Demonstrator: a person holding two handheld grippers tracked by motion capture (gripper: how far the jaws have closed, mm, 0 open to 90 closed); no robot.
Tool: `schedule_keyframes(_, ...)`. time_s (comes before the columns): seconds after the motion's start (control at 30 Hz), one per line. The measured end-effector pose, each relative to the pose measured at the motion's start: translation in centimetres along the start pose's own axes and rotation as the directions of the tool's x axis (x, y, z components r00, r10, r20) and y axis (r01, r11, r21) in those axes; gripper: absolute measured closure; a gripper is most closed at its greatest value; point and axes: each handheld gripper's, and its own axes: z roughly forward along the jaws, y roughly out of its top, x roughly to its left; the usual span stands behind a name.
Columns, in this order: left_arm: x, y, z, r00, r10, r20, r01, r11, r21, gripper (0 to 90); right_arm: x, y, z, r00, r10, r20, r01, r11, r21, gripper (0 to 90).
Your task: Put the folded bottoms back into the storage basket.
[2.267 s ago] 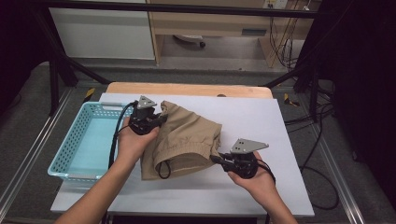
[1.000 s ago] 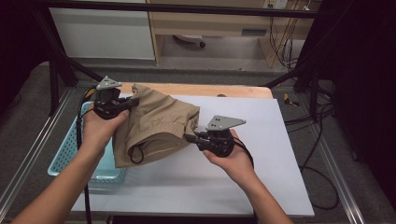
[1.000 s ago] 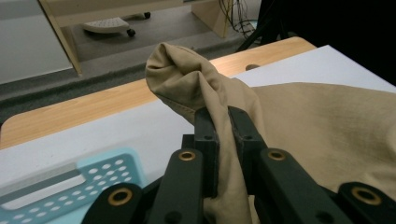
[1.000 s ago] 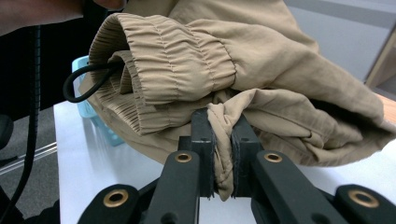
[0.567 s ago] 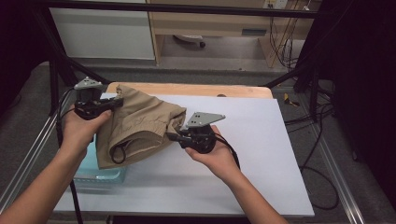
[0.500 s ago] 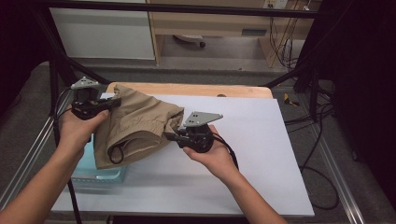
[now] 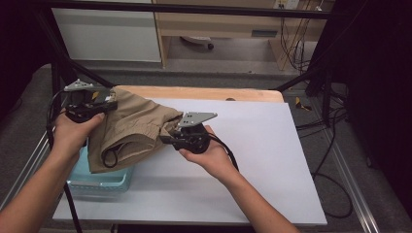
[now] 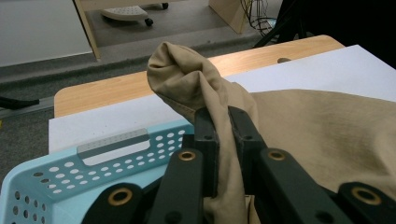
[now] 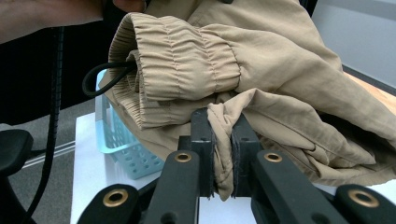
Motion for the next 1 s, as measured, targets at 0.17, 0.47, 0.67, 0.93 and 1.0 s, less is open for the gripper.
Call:
schedule_keyframes(0.17,0.3,-0.1,-0.2,1.0000,-0.002,-0.009,0.002,1.0000,0.002,83.3,0.0,0.3,0.6,0.9999,-0.007,-0.008,0.007,1.000,0.010,83.3)
schedule_keyframes(0.47,1.0,-0.2,-0.9,0.9997,-0.004,-0.022,0.004,1.0000,-0.001,83.3,0.2,0.5,1.2,0.9999,-0.008,-0.008,0.008,1.000,0.014,83.3)
schedule_keyframes(0.67,1.5,-0.3,-1.5,0.9994,-0.012,-0.032,0.011,0.9999,-0.011,83.3,0.6,1.0,1.7,0.9997,-0.017,-0.015,0.017,1.000,0.012,83.3)
schedule_keyframes(0.93,2.3,-0.6,-1.9,0.9989,-0.017,-0.044,0.016,0.9998,-0.016,83.3,1.1,1.3,2.7,0.9996,-0.023,-0.019,0.023,0.999,0.022,83.3)
schedule_keyframes(1.0,2.5,-0.6,-2.1,0.9986,-0.024,-0.047,0.023,0.9995,-0.022,83.3,1.2,1.4,2.9,0.9995,-0.026,-0.016,0.027,0.999,0.028,83.3)
